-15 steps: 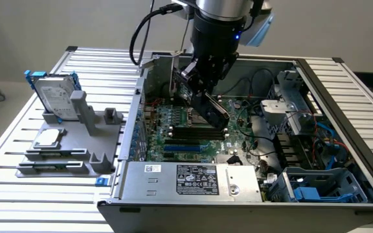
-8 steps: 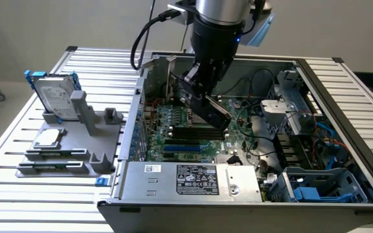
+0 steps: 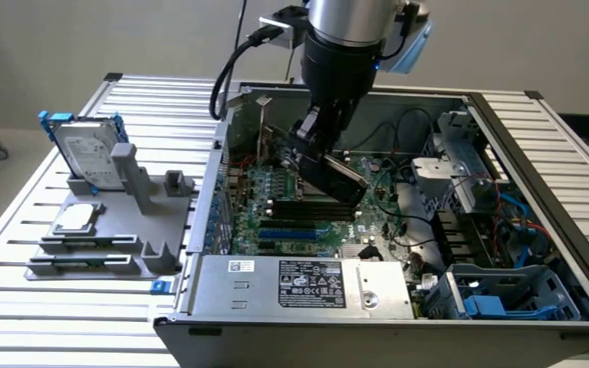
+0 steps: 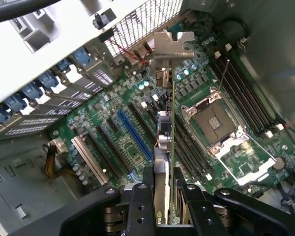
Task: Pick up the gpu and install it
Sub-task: 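Insert the gpu into the slot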
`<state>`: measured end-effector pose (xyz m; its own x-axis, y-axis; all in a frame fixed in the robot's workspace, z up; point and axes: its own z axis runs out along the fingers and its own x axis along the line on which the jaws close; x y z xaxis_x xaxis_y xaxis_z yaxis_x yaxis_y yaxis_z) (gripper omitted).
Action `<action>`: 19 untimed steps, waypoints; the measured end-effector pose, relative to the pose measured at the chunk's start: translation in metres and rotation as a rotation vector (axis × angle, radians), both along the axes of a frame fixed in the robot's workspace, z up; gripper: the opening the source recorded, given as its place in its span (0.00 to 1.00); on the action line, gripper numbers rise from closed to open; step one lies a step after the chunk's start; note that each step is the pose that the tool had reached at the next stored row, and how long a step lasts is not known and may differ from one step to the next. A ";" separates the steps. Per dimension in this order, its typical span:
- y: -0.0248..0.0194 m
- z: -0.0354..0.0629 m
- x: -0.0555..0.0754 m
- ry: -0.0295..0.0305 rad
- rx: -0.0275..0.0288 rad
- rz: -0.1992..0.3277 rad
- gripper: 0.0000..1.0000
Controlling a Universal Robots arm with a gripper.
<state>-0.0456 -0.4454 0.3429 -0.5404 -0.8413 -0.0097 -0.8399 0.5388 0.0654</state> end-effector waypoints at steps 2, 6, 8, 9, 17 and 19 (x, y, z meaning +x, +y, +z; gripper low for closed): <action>0.0000 -0.0015 0.000 -0.0013 0.0008 0.034 0.26; 0.0000 -0.0046 0.000 -0.0038 0.0023 0.102 0.26; 0.0000 -0.0061 0.000 -0.0049 0.0030 0.136 0.26; 0.0000 -0.0069 0.000 -0.0055 0.0033 0.154 0.26; -0.0001 -0.0125 0.000 -0.0113 0.0139 0.298 0.26; 0.0000 -0.0135 0.000 -0.0136 0.0197 0.331 0.26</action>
